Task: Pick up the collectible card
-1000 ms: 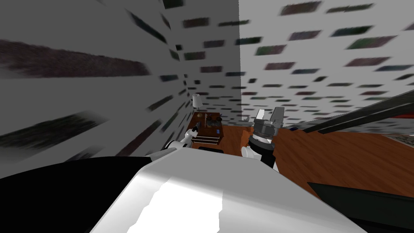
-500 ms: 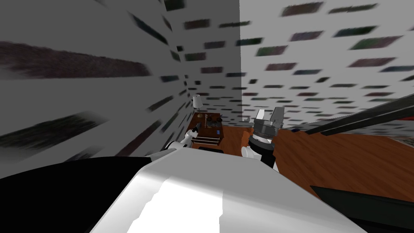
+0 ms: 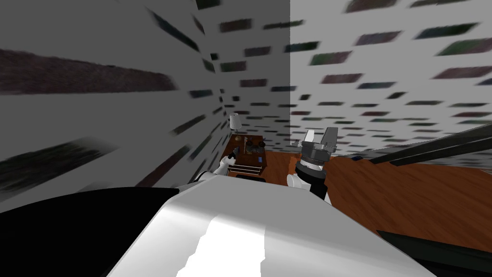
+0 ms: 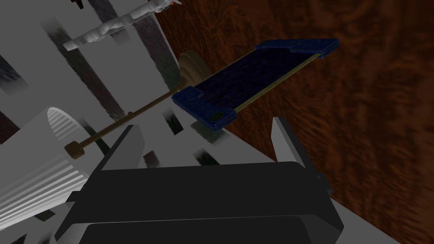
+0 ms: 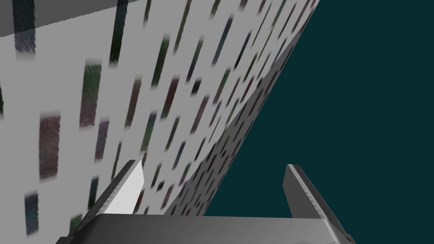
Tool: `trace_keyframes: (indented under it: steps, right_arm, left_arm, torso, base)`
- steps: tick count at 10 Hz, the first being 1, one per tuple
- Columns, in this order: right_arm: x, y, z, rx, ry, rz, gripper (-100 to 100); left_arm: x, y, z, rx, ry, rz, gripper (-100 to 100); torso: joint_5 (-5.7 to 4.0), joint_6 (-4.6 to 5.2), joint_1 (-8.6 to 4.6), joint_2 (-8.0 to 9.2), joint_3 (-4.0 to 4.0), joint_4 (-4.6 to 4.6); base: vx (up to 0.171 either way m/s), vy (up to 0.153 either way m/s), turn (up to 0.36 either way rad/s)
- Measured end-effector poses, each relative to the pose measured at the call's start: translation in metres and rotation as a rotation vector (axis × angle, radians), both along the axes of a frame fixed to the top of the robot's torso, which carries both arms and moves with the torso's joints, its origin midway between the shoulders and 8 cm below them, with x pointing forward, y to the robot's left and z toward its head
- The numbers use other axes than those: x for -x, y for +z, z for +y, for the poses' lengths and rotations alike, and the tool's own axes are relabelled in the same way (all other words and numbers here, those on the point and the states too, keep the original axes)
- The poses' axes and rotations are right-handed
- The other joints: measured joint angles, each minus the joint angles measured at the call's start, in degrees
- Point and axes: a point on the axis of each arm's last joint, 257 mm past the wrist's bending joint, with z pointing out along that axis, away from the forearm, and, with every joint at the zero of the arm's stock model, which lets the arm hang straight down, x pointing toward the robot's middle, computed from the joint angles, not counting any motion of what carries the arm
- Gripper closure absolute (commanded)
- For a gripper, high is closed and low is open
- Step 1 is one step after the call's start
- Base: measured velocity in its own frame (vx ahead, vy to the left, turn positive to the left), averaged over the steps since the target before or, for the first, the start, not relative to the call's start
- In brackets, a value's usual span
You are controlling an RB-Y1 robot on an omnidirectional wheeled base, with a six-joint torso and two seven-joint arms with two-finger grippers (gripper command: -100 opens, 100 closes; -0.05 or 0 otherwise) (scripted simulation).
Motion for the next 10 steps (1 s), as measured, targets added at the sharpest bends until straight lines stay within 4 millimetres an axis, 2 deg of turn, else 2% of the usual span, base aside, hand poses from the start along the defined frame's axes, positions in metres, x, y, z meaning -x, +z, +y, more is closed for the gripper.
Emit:
trace_keyframes:
  steps: [2,3,7,8,9,10]
  right_arm:
    - [0.0000,0.0000,0.0000,0.000,0.000,0.000,0]
    - [0.0000,0.0000,0.0000,0.000,0.000,0.000,0]
    - [0.0000,0.0000,0.0000,0.000,0.000,0.000,0]
    - [0.0000,0.0000,0.0000,0.000,0.000,0.000,0]
    - [0.0000,0.0000,0.0000,0.000,0.000,0.000,0]
    - [0.0000,0.0001,0.0000,0.000,0.000,0.000,0]
  left_arm:
    - [0.0069,-0.0017,-0.0049,0.002,-0.009,0.000,-100]
    - [0.0073,-0.0018,-0.0052,0.000,-0.011,0.000,100]
    - [0.0068,-0.0013,-0.0054,0.000,-0.011,-0.001,100]
    - [0.0069,-0.0014,-0.0054,0.000,-0.011,-0.001,0]
    - [0.0069,-0.0014,-0.0054,0.000,-0.011,-0.001,100]
    - [0.0038,-0.0003,-0.0032,-0.003,-0.009,0.000,100]
  torso:
    - [0.00,0.00,-0.01,0.00,0.00,0.00]
    - [0.00,0.01,-0.01,0.10,0.05,0.02]
    - [0.00,0.00,0.00,0.23,0.12,0.03]
    - [0.00,0.00,0.00,0.24,0.13,0.04]
    - [0.00,0.00,0.00,0.25,0.14,0.04]
    - [0.00,0.03,0.03,0.36,0.20,0.06]
  base:
    - [0.045,-0.004,0.028]
    - [0.005,-0.001,-0.002]
    - [0.000,0.000,0.000]
    - [0.000,0.000,0.000]
    - [-0.043,0.010,-0.065]
    - [-0.084,0.008,-0.064]
